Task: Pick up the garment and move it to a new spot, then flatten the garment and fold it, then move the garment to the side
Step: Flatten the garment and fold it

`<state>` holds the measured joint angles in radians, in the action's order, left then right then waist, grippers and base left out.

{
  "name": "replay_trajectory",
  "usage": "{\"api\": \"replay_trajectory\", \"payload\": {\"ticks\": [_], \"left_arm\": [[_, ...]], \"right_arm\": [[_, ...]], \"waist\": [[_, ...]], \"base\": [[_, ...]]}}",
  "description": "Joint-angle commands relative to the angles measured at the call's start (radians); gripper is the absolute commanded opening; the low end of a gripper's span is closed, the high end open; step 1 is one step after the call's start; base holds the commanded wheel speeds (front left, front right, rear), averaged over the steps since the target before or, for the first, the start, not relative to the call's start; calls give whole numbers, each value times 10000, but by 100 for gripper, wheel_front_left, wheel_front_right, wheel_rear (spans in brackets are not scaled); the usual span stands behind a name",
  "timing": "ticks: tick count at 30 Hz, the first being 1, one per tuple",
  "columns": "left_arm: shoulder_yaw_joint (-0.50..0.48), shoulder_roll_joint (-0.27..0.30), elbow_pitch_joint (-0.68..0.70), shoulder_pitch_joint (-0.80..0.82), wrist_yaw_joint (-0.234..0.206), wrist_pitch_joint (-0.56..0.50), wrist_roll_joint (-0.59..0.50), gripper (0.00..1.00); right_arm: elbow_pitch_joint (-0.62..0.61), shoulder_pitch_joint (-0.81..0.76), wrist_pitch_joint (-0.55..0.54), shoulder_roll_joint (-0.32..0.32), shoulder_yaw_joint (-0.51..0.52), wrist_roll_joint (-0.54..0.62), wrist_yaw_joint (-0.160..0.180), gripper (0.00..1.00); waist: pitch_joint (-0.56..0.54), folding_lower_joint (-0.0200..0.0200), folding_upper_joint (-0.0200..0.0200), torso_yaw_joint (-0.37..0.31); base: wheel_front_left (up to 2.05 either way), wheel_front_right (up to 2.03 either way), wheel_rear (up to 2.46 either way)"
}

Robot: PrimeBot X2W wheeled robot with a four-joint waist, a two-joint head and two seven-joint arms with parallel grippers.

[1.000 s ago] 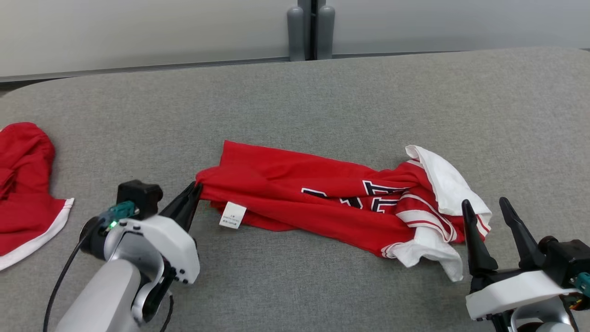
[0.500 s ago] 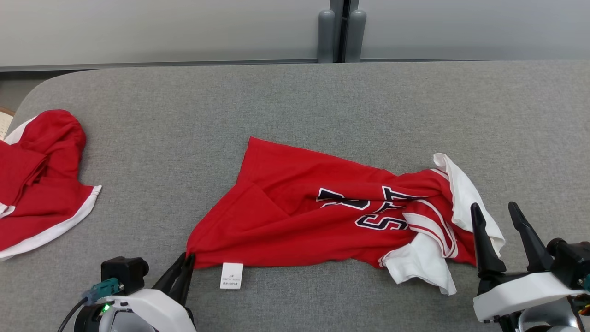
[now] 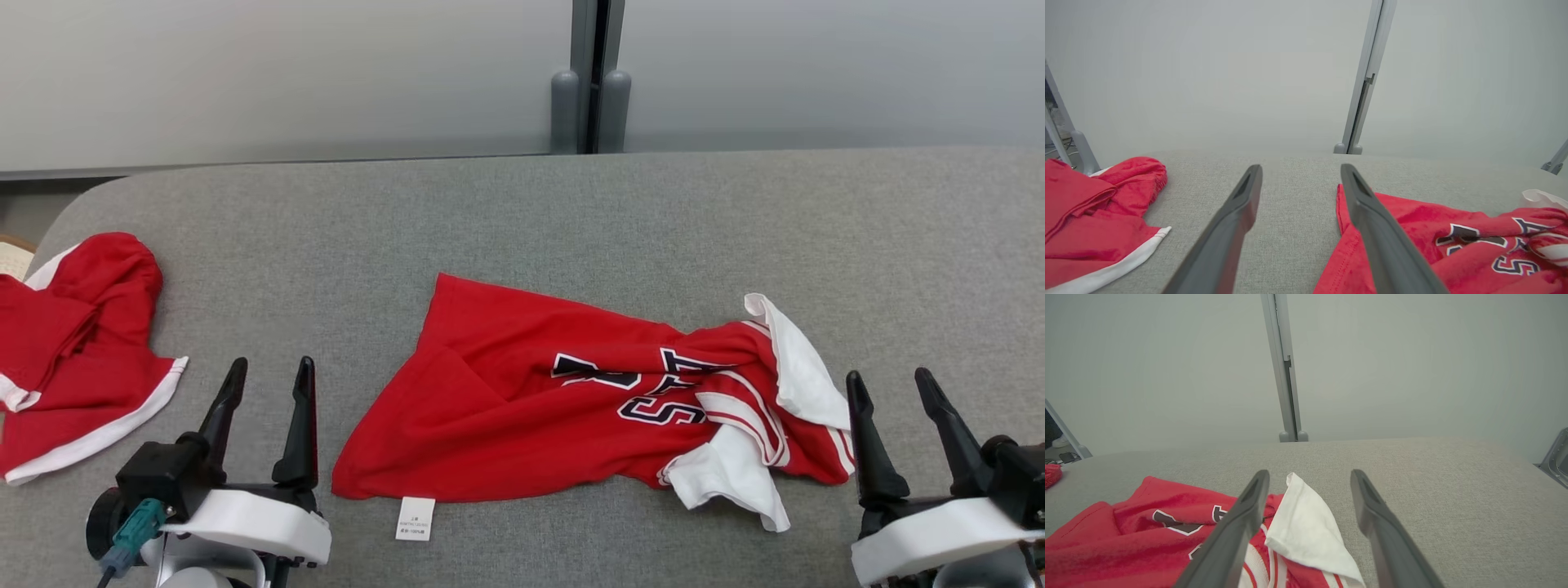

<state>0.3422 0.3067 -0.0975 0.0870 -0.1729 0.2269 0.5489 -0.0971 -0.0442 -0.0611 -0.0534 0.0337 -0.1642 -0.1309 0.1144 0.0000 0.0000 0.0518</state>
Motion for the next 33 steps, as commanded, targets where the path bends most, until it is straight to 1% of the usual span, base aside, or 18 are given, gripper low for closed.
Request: {"api": "replay_trajectory", "payload": {"ticks": [1, 4, 10, 15, 24, 29, 33], "left_arm": [[-108, 46, 40, 50, -87, 128, -116, 100], [-192, 152, 88, -190, -169, 286, -455, 100], [-44, 294, 108, -848, -112, 318, -653, 100], [-29, 374, 154, -1122, -172, 286, -589, 100], [81, 454, 135, -1031, -108, 181, -554, 100], [353, 334, -219, -784, 179, -143, -369, 100], [726, 60, -1099, -653, 623, -733, 14, 100]], "right_arm": [[-82, -188, -54, -31, 13, 52, 3, 100], [-176, -550, -154, -38, -26, 91, 3, 100], [-313, -1162, -358, -26, -304, 1, 3, 100], [-424, -1324, -480, -16, -331, -26, 3, 100], [-404, -1177, -507, -10, -435, -65, 3, 100], [-335, -1092, -491, -3, -509, -108, 3, 100], [-216, -1050, -452, 1, -621, -229, 3, 100]], "waist": [[-261, 0, 0, 6], [-621, 0, 0, -73], [-1146, 0, 0, -259], [-1211, 0, 0, -288], [-1210, 0, 0, -181], [-1175, 0, 0, -104], [-990, 0, 0, -90]], "base": [[0, 0, 0], [0, 0, 0], [0, 0, 0], [0, 0, 0], [0, 0, 0], [0, 0, 0], [0, 0, 0]]}}
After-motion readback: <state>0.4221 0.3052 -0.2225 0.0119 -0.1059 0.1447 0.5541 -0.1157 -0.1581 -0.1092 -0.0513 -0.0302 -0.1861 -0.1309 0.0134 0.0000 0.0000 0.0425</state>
